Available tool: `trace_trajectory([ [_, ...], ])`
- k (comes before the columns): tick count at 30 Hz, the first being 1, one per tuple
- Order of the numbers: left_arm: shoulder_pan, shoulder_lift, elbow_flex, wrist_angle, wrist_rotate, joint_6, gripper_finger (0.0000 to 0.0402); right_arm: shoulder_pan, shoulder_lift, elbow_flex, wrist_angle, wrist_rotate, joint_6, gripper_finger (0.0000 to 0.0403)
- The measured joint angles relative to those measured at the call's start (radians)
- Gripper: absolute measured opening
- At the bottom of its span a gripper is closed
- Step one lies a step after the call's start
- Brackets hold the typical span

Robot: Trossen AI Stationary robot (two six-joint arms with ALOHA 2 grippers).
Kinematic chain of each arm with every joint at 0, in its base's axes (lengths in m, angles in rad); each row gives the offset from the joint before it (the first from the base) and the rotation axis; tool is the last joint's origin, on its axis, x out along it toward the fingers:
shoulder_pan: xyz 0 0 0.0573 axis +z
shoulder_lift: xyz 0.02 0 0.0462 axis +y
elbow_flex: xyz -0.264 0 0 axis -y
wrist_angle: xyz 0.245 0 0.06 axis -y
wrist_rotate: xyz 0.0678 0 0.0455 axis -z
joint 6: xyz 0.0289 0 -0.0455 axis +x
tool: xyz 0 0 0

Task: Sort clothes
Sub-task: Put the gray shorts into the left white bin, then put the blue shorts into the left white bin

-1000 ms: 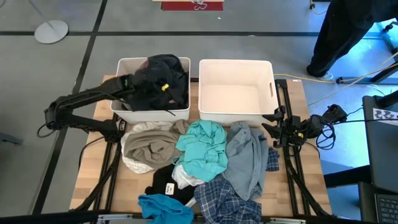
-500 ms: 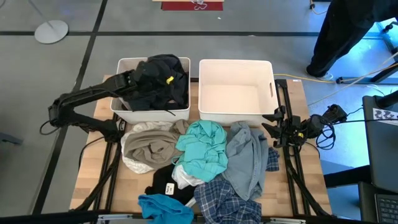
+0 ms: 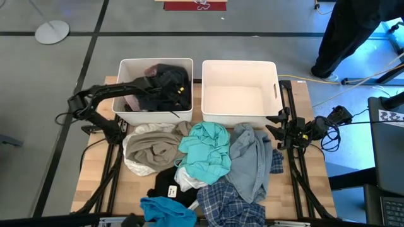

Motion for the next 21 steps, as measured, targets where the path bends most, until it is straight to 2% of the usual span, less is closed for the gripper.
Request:
trace_trajectory([
  [5,-0.018,-0.041,0.058,-0.061,0.013,0.01,0.02,0.0,0.0,0.0,-0.001,0.0,-0.003,0.0182],
  [11,-0.094,-0.196,0.233,-0.148,0.014,0.005,0.02,0.0,0.0,0.0,-0.002,0.0,-0.003,0.0182],
  [15,-0.197,-0.315,0.311,-0.093,0.01,0.001,0.02,0.0,0.0,0.0,-0.001,0.001,-0.004,0.0182],
  [21,-0.429,-0.433,0.319,-0.012,0.07,0.001,0.02,0.0,0.0,0.0,0.002,0.001,0.008,0.0182],
])
